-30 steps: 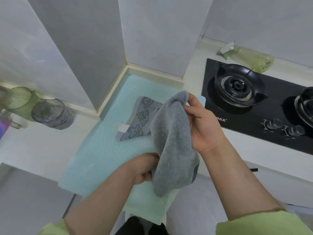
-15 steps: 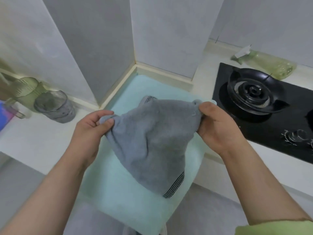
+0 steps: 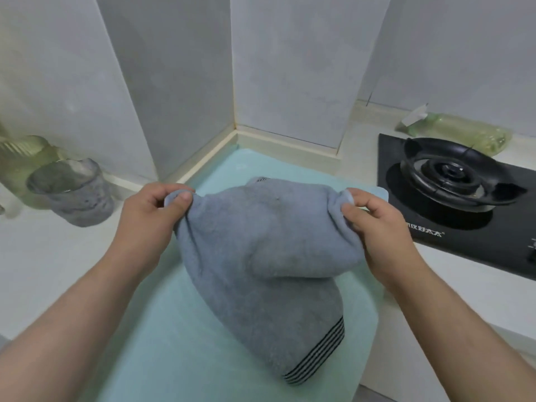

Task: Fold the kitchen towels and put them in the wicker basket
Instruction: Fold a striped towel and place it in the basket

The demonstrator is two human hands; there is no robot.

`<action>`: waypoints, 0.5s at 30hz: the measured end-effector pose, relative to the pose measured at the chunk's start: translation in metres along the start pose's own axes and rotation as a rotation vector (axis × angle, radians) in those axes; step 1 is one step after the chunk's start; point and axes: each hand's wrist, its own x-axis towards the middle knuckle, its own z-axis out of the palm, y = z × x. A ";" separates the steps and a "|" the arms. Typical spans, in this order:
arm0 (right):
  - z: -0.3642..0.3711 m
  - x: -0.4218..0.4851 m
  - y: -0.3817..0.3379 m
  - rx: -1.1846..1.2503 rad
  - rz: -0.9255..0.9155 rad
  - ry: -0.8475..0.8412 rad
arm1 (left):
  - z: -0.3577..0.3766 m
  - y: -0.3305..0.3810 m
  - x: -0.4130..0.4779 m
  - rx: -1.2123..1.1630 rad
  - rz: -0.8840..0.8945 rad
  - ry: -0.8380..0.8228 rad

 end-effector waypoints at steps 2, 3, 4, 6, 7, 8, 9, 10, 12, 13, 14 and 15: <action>0.001 0.002 0.002 0.006 -0.058 0.025 | 0.000 -0.003 0.002 -0.076 0.006 -0.026; 0.002 0.004 0.003 0.024 -0.081 0.045 | 0.001 -0.003 0.003 -0.130 0.002 -0.038; 0.002 0.006 0.002 0.056 -0.091 0.063 | 0.001 -0.004 0.004 -0.178 -0.004 -0.037; 0.002 0.008 0.001 0.121 -0.105 0.075 | 0.002 -0.005 0.003 -0.229 0.013 -0.008; 0.002 0.008 0.001 0.144 -0.114 0.074 | 0.002 -0.005 0.002 -0.236 0.028 0.003; 0.002 0.007 0.000 0.169 -0.127 0.070 | 0.002 -0.005 0.000 -0.236 0.046 0.009; 0.002 0.006 -0.001 0.190 -0.144 0.065 | 0.002 -0.004 -0.003 -0.236 0.057 0.015; 0.001 0.005 -0.003 0.211 -0.166 0.062 | 0.001 -0.003 -0.005 -0.237 0.069 0.024; 0.000 0.000 -0.012 0.229 -0.211 0.054 | -0.004 0.003 -0.010 -0.253 0.084 0.059; -0.001 -0.004 -0.019 0.240 -0.232 0.052 | -0.007 0.008 -0.012 -0.265 0.091 0.078; -0.003 -0.007 -0.028 0.258 -0.246 0.048 | -0.010 0.014 -0.014 -0.279 0.095 0.096; -0.004 -0.011 -0.036 0.279 -0.256 0.044 | -0.014 0.023 -0.018 -0.300 0.096 0.111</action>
